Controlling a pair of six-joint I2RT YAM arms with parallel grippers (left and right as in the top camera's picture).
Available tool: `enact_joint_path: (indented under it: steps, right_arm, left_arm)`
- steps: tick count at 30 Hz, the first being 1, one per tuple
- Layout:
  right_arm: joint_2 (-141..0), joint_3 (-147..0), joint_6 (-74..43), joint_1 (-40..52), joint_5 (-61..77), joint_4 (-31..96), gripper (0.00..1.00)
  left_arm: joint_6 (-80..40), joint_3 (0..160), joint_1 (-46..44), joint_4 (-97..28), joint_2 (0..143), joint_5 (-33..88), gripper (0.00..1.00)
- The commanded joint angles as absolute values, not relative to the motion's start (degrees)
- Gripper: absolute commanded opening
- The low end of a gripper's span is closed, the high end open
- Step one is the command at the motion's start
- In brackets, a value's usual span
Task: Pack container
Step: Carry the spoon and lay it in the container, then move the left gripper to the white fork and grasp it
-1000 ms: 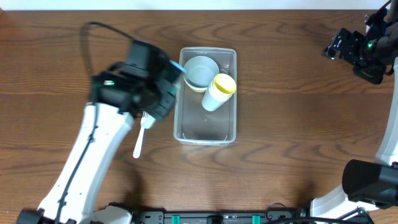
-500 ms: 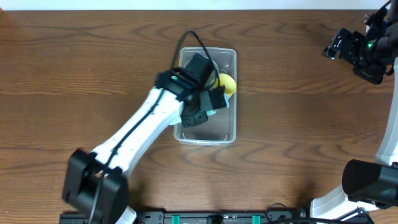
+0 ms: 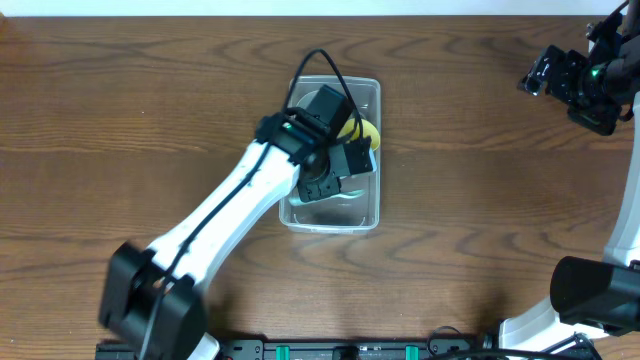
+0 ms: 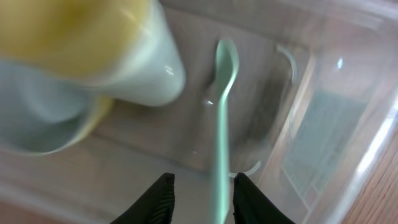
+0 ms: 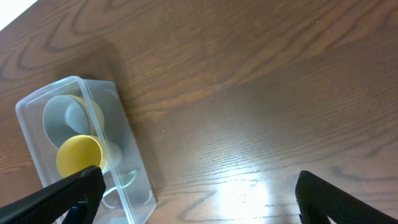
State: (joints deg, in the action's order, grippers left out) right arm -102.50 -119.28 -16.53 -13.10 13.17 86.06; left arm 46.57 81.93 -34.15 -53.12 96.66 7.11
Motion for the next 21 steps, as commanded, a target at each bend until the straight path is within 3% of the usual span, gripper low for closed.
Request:
enact_joint_path:
  steps: [1,9,16,21]
  right_arm:
    - [-102.67,-119.07,-17.32,-13.43,13.54,86.15,0.99]
    - [-102.67,-119.07,-17.3,-13.43,13.54,86.15,0.99]
    - [-102.67,-119.07,-17.32,-13.43,13.54,86.15,0.99]
    - [-102.67,-119.07,-17.32,-13.43,13.54,86.15,0.99]
  left_arm:
    - [44.69,84.53,-34.15,-53.25,90.04,7.22,0.34]
    - [24.97,84.51,-28.4,-58.13,82.35,-1.41,0.35]
    - [-0.43,77.58,-11.29,-63.33,85.69,-2.17,0.35]
    - [-4.8,68.97,-3.51,-60.64,90.32,-1.56,0.4]
